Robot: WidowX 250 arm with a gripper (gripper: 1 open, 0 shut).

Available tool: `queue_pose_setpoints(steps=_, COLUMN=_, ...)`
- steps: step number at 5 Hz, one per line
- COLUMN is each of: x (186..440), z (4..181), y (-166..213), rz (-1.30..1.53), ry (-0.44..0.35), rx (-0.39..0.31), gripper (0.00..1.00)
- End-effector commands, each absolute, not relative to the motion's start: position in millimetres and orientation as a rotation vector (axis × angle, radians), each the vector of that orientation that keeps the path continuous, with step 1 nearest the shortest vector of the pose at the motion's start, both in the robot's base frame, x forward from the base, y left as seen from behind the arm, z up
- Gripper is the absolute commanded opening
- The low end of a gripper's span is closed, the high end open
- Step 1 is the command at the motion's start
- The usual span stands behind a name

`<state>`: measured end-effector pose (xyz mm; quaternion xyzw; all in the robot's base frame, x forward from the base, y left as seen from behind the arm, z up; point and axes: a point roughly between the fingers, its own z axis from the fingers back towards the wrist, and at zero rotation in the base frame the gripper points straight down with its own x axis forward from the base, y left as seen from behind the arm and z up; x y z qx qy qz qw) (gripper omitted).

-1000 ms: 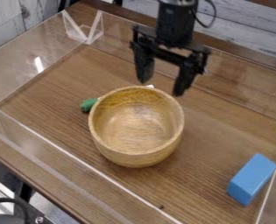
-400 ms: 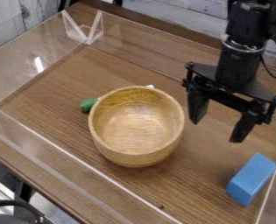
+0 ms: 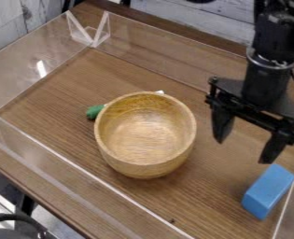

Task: Put the blue block in the brown bowl

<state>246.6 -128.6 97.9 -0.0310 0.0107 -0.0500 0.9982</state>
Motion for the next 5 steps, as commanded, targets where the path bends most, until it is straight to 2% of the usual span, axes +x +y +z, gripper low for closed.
queue_pose_setpoints(steps=1, x=248, z=105.2, y=-142, rz=-0.119, ry=-0.041, rx=-0.093, gripper=1.0)
queue_pose_setpoints(steps=5, x=246, z=79.5, y=-157, rz=-0.125, ry=-0.098, rx=-0.122, gripper=1.0)
